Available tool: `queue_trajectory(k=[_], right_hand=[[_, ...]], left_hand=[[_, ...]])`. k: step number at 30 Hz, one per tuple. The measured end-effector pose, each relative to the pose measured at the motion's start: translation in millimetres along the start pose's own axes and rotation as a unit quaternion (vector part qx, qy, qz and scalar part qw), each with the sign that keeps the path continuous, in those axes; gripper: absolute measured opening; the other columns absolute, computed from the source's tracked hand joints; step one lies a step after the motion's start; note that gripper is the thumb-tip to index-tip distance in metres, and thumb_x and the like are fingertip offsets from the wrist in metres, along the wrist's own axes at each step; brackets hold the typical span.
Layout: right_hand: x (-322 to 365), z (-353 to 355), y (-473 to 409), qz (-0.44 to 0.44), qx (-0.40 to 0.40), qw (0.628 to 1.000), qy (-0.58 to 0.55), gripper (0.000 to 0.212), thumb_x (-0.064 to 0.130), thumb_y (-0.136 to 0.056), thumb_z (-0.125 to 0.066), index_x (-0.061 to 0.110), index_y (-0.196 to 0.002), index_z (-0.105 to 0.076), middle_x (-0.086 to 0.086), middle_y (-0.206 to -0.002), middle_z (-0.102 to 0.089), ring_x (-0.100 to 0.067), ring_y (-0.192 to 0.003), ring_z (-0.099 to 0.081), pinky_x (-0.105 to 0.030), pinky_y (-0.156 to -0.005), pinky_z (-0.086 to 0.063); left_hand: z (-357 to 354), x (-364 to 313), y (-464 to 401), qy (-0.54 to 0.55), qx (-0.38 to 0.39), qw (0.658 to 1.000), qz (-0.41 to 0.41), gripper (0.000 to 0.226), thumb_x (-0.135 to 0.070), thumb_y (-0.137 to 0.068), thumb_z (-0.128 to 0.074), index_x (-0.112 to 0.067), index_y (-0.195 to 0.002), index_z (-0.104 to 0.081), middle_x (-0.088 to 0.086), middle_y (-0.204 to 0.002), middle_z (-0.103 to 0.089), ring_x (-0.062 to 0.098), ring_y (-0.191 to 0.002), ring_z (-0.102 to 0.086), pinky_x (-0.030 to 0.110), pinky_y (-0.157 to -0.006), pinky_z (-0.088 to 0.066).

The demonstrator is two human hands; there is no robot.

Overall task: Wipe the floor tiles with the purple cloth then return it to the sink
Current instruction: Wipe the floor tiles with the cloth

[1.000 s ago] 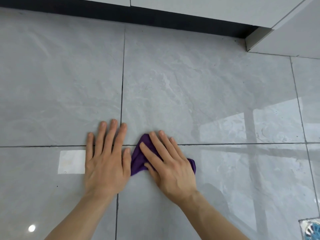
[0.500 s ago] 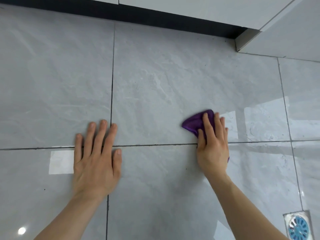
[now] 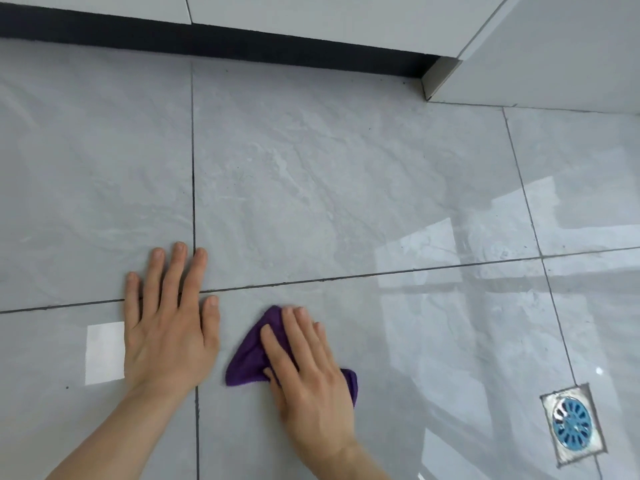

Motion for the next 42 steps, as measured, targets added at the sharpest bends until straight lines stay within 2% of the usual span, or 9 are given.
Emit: queue_trajectory(k=[8,14,19,23,27,31,34,38,42], right_hand=[[-1.2,8.7,13.1,0.059,0.04,0.997,0.036,0.052,0.043,-0.104,-0.052,0.032,-0.153,-0.038,-0.005,-0.165,-0.033,-0.03,-0.155,-0.022,-0.055,-0.121,-0.03],[-38.5,50.9,11.6,-0.185,0.024,0.976,0.108,0.095,0.082,-0.071,-0.059,0.024,-0.145,-0.042,-0.005,-0.137,-0.046,-0.031,-0.121,-0.047,-0.044,-0.1,-0.043],[-18.8,49.4,27.1,-0.288,0.023,0.956,0.054,0.091,0.081,-0.063,-0.066,0.024,-0.133,-0.05,0.001,-0.126,-0.05,-0.027,-0.109,-0.048,-0.041,-0.085,-0.048],[-16.8,48.5,34.3,-0.22,-0.005,0.975,-0.009,0.073,0.055,-0.075,-0.074,0.026,-0.137,-0.051,0.008,-0.137,-0.054,-0.025,-0.118,-0.048,-0.041,-0.093,-0.045],[-22.9,55.9,40.3,-0.132,-0.025,0.989,-0.058,0.055,0.037,-0.083,-0.068,0.028,-0.136,-0.059,0.005,-0.144,-0.056,-0.024,-0.125,-0.052,-0.039,-0.099,-0.047],[-26.9,64.5,44.4,-0.071,-0.022,0.995,-0.072,0.034,0.029,-0.092,-0.061,0.029,-0.126,-0.069,0.002,-0.141,-0.062,-0.025,-0.127,-0.058,-0.043,-0.098,-0.052],[-28.7,66.4,44.4,-0.021,0.051,0.997,-0.049,0.047,0.022,-0.084,-0.072,0.034,-0.129,-0.065,0.003,-0.144,-0.061,-0.024,-0.131,-0.059,-0.041,-0.099,-0.056],[-30.3,65.3,48.8,-0.002,0.158,0.987,-0.011,0.081,0.029,-0.069,-0.089,0.038,-0.141,-0.054,0.003,-0.149,-0.056,-0.022,-0.135,-0.057,-0.032,-0.101,-0.056],[-27.0,70.9,39.9,0.011,0.145,0.989,0.0,0.063,0.028,-0.069,-0.091,0.034,-0.127,-0.066,0.006,-0.12,-0.071,-0.021,-0.106,-0.07,-0.031,-0.078,-0.062]], left_hand=[[3.0,0.3,2.0,0.01,-0.002,1.0,0.001,0.063,-0.04,-0.101,-0.026,-0.025,-0.161,-0.017,0.003,-0.171,-0.02,0.023,-0.16,-0.008,0.053,-0.128,-0.009],[6.8,-4.0,2.5,0.023,0.007,1.0,-0.008,0.062,-0.039,-0.101,-0.026,-0.022,-0.161,-0.022,0.005,-0.17,-0.021,0.025,-0.159,-0.009,0.052,-0.128,-0.009],[35.1,-17.4,2.9,0.084,-0.014,0.996,-0.027,0.058,-0.033,-0.097,-0.041,-0.016,-0.152,-0.04,0.007,-0.161,-0.039,0.027,-0.153,-0.029,0.048,-0.128,-0.013],[52.2,-62.6,27.3,0.166,0.067,0.964,-0.199,0.05,-0.036,-0.091,-0.053,-0.031,-0.141,-0.049,-0.012,-0.143,-0.053,0.015,-0.133,-0.049,0.031,-0.114,-0.033],[39.3,-86.0,68.9,0.125,0.178,0.926,-0.308,0.06,-0.038,-0.084,-0.058,-0.038,-0.143,-0.047,-0.021,-0.147,-0.047,0.006,-0.14,-0.041,0.025,-0.118,-0.034],[39.1,-77.5,83.3,0.086,0.184,0.924,-0.324,0.065,-0.027,-0.077,-0.074,-0.034,-0.139,-0.054,-0.015,-0.139,-0.056,0.01,-0.127,-0.053,0.022,-0.091,-0.057],[40.6,-73.0,91.7,0.049,0.189,0.928,-0.317,0.071,-0.034,-0.067,-0.086,-0.037,-0.132,-0.059,-0.012,-0.128,-0.061,0.009,-0.114,-0.054,0.016,-0.064,-0.057],[43.0,-79.1,95.2,0.014,0.199,0.935,-0.293,0.074,-0.04,-0.057,-0.093,-0.033,-0.126,-0.065,-0.009,-0.119,-0.068,0.015,-0.101,-0.066,0.02,-0.054,-0.057],[43.6,-88.2,102.2,-0.01,0.184,0.941,-0.282,0.073,-0.033,-0.052,-0.097,-0.027,-0.121,-0.071,-0.01,-0.103,-0.071,0.016,-0.089,-0.069,0.024,-0.048,-0.056]])
Point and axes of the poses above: each hand's wrist, its own y-axis away from the middle knuckle, its own z-axis out of the back of the hand, x = y × z, the point moved 5 cm from there along -y, towards the middle knuckle
